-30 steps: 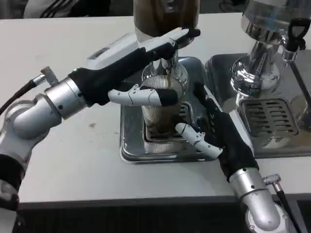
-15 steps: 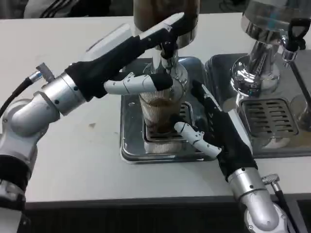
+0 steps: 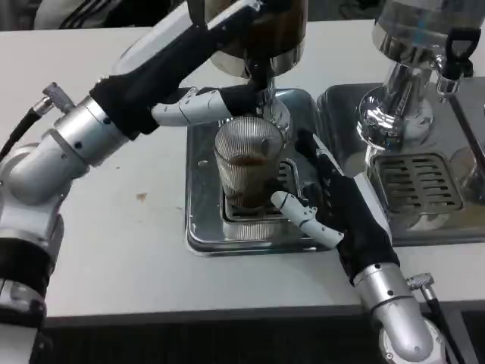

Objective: Grasp the cup under the faucet to collect the drink, then remove the cup.

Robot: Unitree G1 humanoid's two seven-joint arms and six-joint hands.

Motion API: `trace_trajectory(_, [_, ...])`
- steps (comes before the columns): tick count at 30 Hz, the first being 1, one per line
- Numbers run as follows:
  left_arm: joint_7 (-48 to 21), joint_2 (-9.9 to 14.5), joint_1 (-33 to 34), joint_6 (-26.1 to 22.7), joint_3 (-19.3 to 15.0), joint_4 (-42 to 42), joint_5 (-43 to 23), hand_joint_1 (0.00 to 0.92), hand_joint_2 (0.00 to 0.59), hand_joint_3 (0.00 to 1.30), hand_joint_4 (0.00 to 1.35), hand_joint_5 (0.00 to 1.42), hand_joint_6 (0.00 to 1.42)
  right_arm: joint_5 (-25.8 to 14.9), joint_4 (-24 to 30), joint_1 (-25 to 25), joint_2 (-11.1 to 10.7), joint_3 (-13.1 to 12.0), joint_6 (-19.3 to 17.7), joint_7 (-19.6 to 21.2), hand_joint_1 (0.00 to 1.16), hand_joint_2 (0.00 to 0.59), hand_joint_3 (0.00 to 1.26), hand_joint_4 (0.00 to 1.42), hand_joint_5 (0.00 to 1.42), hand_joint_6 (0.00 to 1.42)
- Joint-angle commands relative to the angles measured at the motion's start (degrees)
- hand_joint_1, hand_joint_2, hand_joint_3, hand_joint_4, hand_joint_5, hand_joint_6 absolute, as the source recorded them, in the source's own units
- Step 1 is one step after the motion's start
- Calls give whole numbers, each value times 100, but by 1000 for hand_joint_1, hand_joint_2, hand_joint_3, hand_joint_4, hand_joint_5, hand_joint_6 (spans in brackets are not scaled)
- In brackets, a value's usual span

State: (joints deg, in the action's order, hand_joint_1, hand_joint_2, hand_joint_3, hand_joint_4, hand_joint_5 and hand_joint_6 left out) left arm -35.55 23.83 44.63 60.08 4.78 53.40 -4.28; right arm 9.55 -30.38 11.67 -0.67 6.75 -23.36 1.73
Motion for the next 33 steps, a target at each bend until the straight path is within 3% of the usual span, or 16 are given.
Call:
trace_trajectory(1, [-201,-8,-81,-35,-169,-303,-284,0,58,44,0,72,82,-64,-56,78,11,-53,-148,21,574,249,70,76,0,17])
trace_trajectory(14, [-359,95,-430,-131,-489,-1259,-829,0,58,65,0,95,88,-49,-17,46,-25,-80,-221,22,588,247,87,77,4,17])
trace_trajectory(23, [-257,408,-1263,-227,-853,-1736,-902,0,65,92,35,117,105,30,-58,63,-55,-102,-325,96,588,235,68,77,2,17])
trace_trajectory(33, [186,687,-2348,-244,-1287,-1555,-420,0,78,121,72,173,133,56,-219,128,-39,-91,-399,158,587,233,47,68,3,28])
